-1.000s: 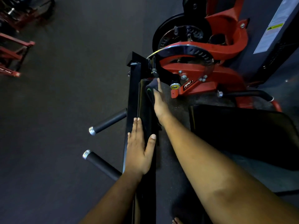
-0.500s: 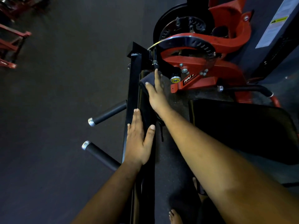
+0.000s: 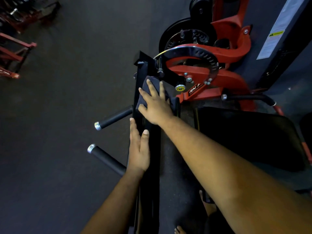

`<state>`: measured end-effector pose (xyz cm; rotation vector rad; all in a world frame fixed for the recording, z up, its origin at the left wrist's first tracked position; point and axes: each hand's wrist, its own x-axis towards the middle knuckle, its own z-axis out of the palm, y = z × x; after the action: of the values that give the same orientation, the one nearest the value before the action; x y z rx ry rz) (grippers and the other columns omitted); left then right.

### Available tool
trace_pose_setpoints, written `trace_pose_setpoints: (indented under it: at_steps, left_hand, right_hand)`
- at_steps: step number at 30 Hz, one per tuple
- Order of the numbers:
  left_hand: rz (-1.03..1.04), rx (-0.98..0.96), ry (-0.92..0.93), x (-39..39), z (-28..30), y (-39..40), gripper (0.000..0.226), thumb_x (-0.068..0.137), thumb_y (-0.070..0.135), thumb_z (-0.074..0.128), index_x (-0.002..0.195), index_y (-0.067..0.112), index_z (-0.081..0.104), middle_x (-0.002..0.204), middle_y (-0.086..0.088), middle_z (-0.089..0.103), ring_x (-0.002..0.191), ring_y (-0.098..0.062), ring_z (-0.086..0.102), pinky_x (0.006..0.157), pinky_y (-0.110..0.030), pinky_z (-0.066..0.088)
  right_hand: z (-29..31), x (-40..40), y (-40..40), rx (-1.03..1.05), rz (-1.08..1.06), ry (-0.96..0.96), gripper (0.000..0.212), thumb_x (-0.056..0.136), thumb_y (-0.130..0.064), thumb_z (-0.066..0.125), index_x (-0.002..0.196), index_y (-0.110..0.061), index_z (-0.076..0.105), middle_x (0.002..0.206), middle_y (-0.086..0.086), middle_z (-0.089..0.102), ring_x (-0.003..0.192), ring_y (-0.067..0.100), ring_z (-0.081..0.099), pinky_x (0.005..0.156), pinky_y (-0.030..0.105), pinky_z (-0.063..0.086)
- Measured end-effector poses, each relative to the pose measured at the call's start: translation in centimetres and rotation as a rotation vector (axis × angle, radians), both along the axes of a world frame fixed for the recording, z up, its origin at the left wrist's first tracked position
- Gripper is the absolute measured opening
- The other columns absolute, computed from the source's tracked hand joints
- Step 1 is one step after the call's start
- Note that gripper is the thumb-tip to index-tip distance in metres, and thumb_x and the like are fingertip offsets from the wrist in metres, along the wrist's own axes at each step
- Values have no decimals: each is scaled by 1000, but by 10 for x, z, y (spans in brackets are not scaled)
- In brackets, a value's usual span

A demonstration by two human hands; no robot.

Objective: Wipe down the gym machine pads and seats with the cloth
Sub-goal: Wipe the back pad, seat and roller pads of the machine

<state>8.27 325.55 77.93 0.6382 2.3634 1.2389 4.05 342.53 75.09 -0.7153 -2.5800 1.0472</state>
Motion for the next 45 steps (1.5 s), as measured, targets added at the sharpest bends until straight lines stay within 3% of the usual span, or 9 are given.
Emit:
trace_pose_setpoints:
  at_steps: [3, 7, 14, 21, 26, 31, 35, 40, 45]
  left_hand:
    - [26, 8, 3, 10, 0, -16, 85, 93, 67, 30, 163, 24, 6, 170, 11, 5, 153, 6, 5, 129, -36, 12]
    - [33, 4, -36, 22, -2, -36, 82, 94, 66, 30, 163, 27, 9, 170, 14, 7, 153, 7, 7, 129, -39, 14]
    - [-5, 1, 15, 32, -6, -46, 80, 96, 63, 29, 163, 23, 11, 170, 13, 10, 152, 7, 8, 129, -34, 13]
    - [-53, 47, -35, 55, -7, -84, 83, 92, 63, 31, 162, 23, 14, 169, 9, 14, 153, 3, 12, 128, -33, 14]
    - [-134, 58, -100, 88, -6, -136, 92, 85, 69, 30, 163, 24, 11, 169, 7, 14, 150, 5, 14, 119, -15, 15]
    - [-256, 47, -201, 130, -11, -209, 101, 84, 80, 40, 163, 27, 3, 169, 8, 15, 153, -5, 18, 126, -32, 20]
    - [-252, 52, -321, 151, -13, -263, 112, 75, 82, 51, 164, 28, 10, 163, 4, 34, 147, -10, 37, 121, -42, 34]
    - [-176, 257, -650, 161, 5, -289, 75, 78, 62, 70, 140, 21, 56, 128, -2, 70, 119, -17, 67, 106, -45, 50]
    - [-73, 285, -674, 149, 17, -319, 39, 90, 37, 72, 116, 9, 68, 111, -21, 73, 95, -28, 67, 83, -44, 51]
  right_hand:
    - [-12, 41, -44, 2, 37, 130, 68, 91, -41, 52, 156, -27, 39, 172, -2, 7, 156, 38, -14, 118, 65, 26]
    - [-32, 88, -96, -173, 7, 349, 63, 94, -39, 50, 155, -24, 44, 171, 1, 13, 158, 34, -7, 127, 39, -2]
    - [-27, 50, -50, -754, -208, 397, 68, 99, -27, 56, 160, -32, 28, 172, -1, 3, 157, 12, 2, 129, 44, 8]
    - [-28, 136, -144, -618, -117, 305, 67, 97, -33, 46, 160, -33, 22, 171, 1, -1, 154, 5, -7, 116, 9, -8]
    - [-25, 193, -211, -579, -83, 301, 61, 98, -33, 45, 154, -45, 27, 171, -8, -2, 154, 2, 1, 122, 26, 9]
    - [-15, 248, -283, -502, -137, 218, 56, 98, -48, 39, 154, -52, 28, 168, -19, -2, 152, 3, 8, 122, 33, 14]
    - [7, 271, -337, -428, -200, 124, 56, 108, -27, 48, 159, -39, 28, 170, -13, -5, 154, 12, 8, 114, 24, 13]
    - [24, 287, -380, -383, -286, 99, 52, 106, -40, 32, 158, -42, 27, 170, -16, -2, 156, 13, 1, 127, 49, 10]
    - [30, 297, -405, -332, -220, 57, 57, 91, -59, 25, 147, -53, 36, 165, -19, 25, 150, 6, 22, 123, 42, 14]
